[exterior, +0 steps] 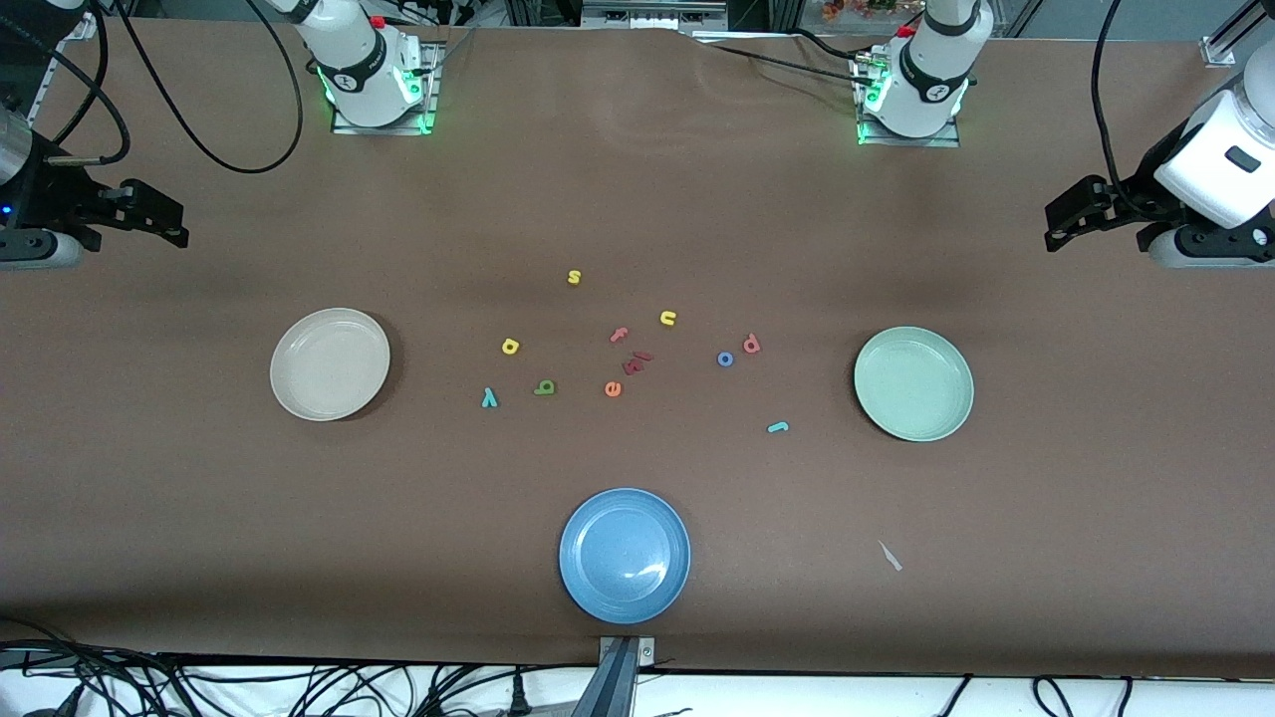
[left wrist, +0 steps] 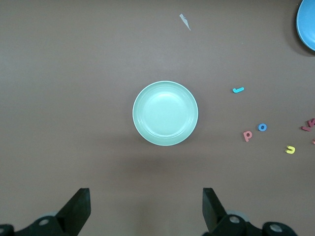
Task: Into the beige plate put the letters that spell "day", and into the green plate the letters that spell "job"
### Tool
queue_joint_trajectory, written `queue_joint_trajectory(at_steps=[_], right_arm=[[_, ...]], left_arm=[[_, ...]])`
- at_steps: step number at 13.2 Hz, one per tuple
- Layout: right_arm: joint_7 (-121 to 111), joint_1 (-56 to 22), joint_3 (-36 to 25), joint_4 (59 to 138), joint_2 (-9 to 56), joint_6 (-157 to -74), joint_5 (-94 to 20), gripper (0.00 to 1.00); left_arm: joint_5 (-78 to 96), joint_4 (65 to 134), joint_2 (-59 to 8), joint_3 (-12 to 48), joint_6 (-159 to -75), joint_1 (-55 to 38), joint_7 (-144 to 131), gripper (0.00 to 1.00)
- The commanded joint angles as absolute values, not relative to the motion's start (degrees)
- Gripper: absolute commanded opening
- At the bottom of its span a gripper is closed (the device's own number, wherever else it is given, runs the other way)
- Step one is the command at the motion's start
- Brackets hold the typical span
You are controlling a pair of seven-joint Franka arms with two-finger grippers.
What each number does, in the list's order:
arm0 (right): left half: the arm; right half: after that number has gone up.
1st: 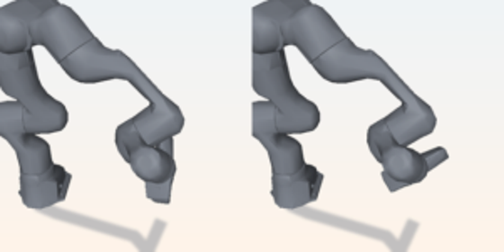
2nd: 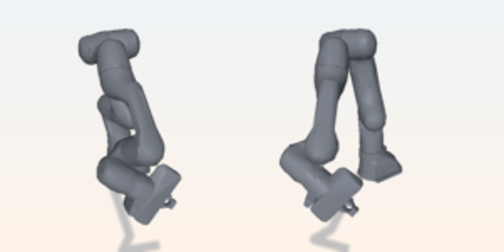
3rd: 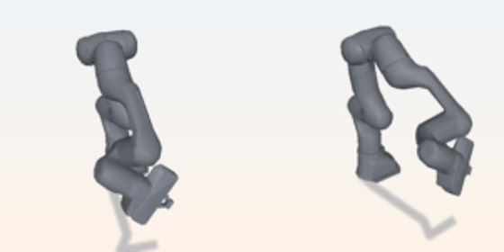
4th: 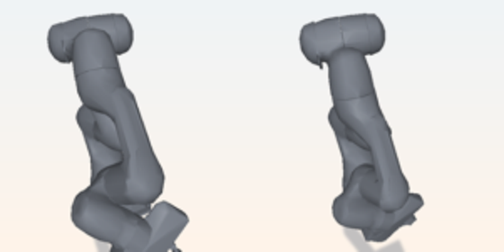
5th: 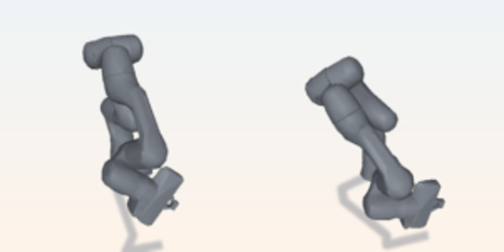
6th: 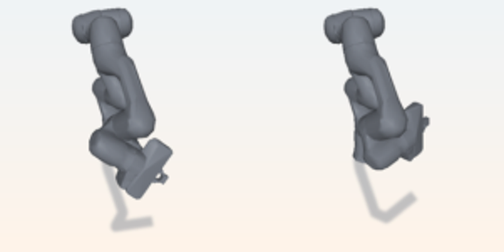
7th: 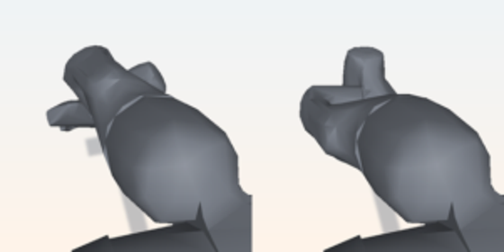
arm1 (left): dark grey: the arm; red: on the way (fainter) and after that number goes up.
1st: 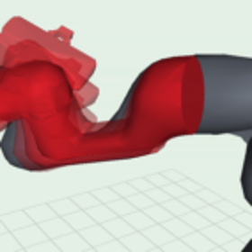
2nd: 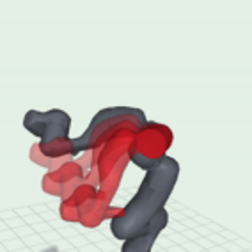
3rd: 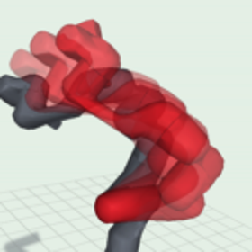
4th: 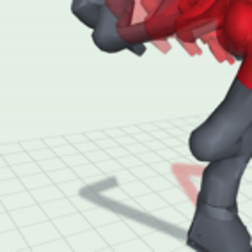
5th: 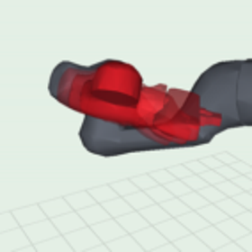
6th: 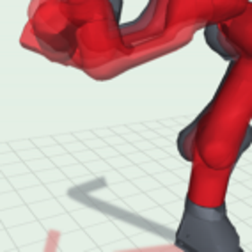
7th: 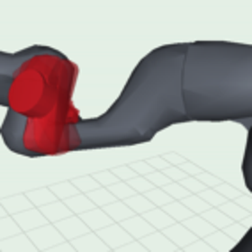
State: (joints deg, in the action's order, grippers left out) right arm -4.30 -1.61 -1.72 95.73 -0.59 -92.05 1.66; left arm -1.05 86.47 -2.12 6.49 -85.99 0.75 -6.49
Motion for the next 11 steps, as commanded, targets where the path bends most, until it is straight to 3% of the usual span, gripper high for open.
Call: queue_joint_trajectory(at_steps=[1, 11], right_arm=[[-3.0, -1.6, -1.7, 95.2, -0.5, -91.2, 2.1, 1.00], [-3.3, -1.6, -1.7, 94.9, -0.4, -91.2, 2.2, 1.00]], left_arm=[[-0.6, 85.7, -2.3, 6.5, -85.3, 1.1, -5.2, 1.00], [-0.6, 86.1, -2.5, 6.5, -86.0, 1.3, -5.0, 1.00]])
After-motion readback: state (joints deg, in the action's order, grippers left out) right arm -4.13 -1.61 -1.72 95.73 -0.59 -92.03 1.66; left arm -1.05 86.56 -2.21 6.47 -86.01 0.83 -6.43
